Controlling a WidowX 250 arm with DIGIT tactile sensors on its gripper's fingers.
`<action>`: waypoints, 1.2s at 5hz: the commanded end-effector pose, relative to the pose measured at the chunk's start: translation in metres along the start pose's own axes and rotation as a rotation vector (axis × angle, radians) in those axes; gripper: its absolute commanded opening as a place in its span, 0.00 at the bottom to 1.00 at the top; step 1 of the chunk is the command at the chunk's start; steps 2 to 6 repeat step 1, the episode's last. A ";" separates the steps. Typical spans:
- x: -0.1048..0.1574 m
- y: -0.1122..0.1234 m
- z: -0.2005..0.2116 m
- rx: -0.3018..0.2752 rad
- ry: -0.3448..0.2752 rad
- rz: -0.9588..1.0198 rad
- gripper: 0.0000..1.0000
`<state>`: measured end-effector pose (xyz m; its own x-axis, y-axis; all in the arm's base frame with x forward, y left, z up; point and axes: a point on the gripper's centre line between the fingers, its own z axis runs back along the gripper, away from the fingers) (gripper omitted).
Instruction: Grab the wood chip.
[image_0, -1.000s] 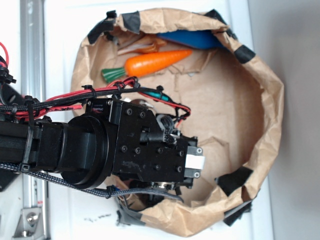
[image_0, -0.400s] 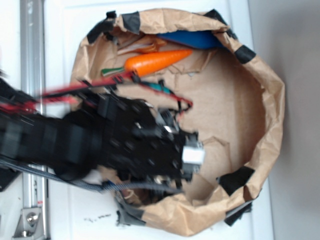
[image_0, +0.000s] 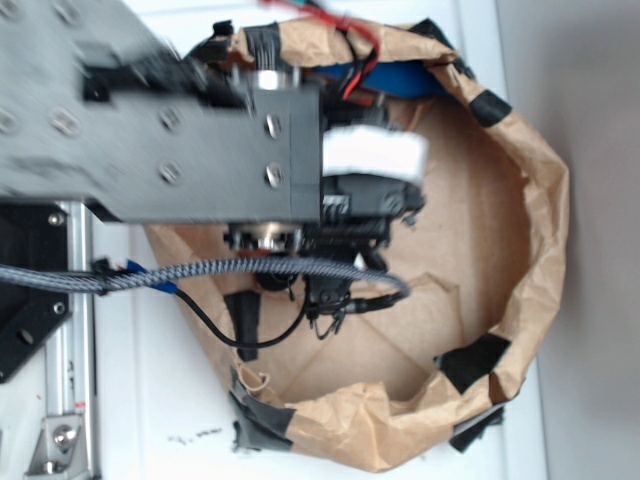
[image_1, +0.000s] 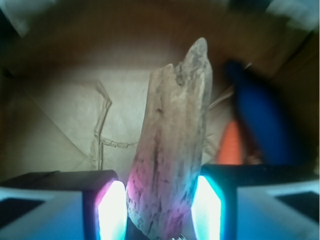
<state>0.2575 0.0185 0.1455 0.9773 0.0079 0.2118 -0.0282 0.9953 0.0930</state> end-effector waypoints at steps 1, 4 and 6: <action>0.000 0.014 0.043 0.024 0.018 -0.007 0.00; 0.000 0.014 0.043 0.024 0.018 -0.007 0.00; 0.000 0.014 0.043 0.024 0.018 -0.007 0.00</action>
